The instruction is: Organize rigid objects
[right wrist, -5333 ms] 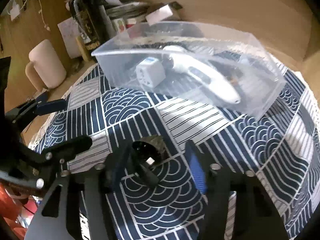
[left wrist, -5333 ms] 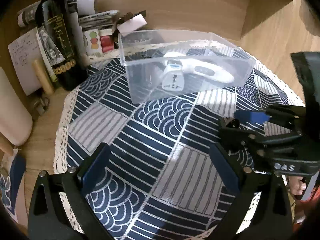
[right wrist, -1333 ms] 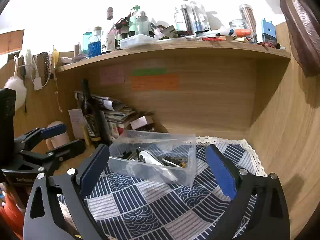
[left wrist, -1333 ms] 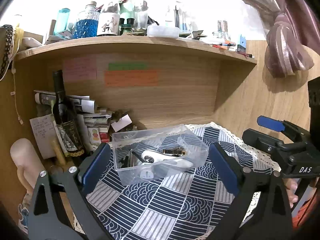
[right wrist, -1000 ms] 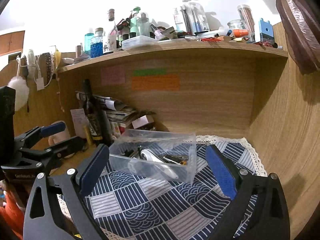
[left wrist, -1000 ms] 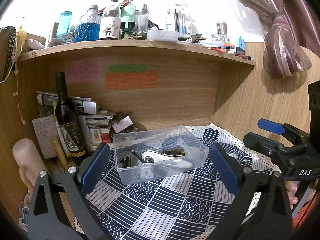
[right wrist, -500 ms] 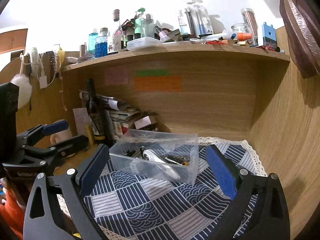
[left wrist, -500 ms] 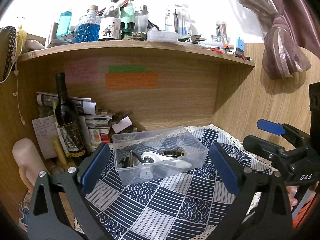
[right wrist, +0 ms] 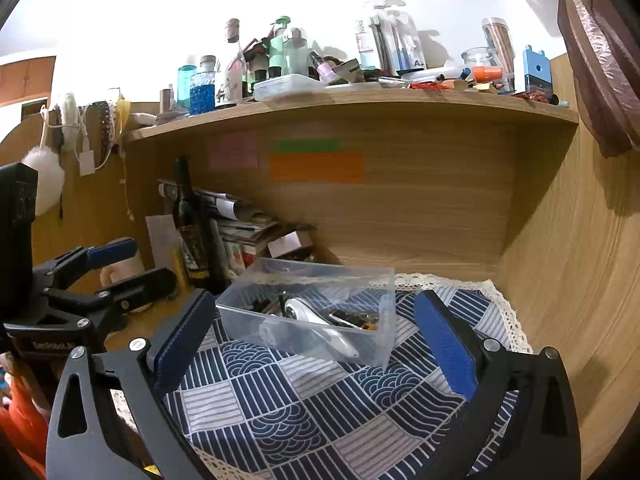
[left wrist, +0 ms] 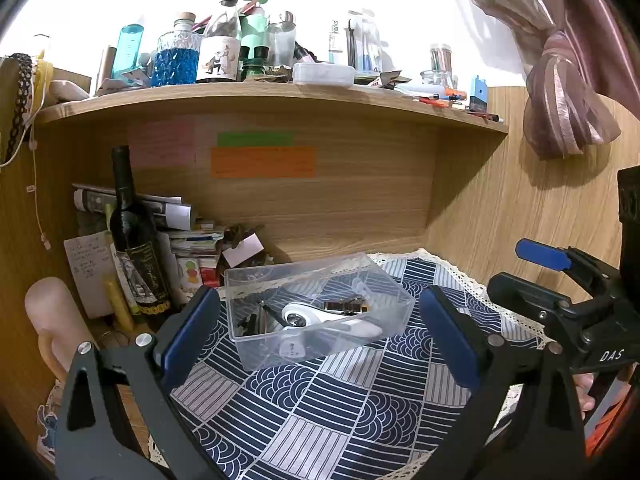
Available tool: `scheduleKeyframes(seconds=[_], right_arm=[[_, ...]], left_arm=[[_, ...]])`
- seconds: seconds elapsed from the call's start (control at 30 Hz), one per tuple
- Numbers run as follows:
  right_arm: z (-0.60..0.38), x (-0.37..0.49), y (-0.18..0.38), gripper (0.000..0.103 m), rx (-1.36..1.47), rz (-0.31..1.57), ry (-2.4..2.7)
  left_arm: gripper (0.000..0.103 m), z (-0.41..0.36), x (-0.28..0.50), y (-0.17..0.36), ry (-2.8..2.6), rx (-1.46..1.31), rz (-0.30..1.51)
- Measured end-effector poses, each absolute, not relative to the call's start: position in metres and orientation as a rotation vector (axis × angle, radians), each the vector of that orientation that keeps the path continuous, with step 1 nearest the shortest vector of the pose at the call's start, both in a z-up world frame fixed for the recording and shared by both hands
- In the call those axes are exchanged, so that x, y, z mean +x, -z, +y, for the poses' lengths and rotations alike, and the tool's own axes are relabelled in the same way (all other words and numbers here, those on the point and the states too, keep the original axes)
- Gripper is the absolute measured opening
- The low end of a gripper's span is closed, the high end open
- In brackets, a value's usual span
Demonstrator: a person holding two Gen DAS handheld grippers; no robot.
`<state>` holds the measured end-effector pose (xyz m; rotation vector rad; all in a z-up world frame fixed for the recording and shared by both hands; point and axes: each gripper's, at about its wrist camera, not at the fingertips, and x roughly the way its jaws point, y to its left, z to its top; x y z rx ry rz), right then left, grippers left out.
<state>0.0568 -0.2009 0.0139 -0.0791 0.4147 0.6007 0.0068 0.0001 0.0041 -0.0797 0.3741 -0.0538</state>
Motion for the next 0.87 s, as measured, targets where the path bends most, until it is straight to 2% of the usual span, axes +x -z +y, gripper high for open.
scheduleKeyframes(seconds=[0.87], right_arm=[[-0.2057,0.0617,-0.0109,0.101,-0.077,0.422,-0.595]], left_arm=[[0.101,-0.0057,0.0071,-0.0027,0.065,-0.076,0.378]])
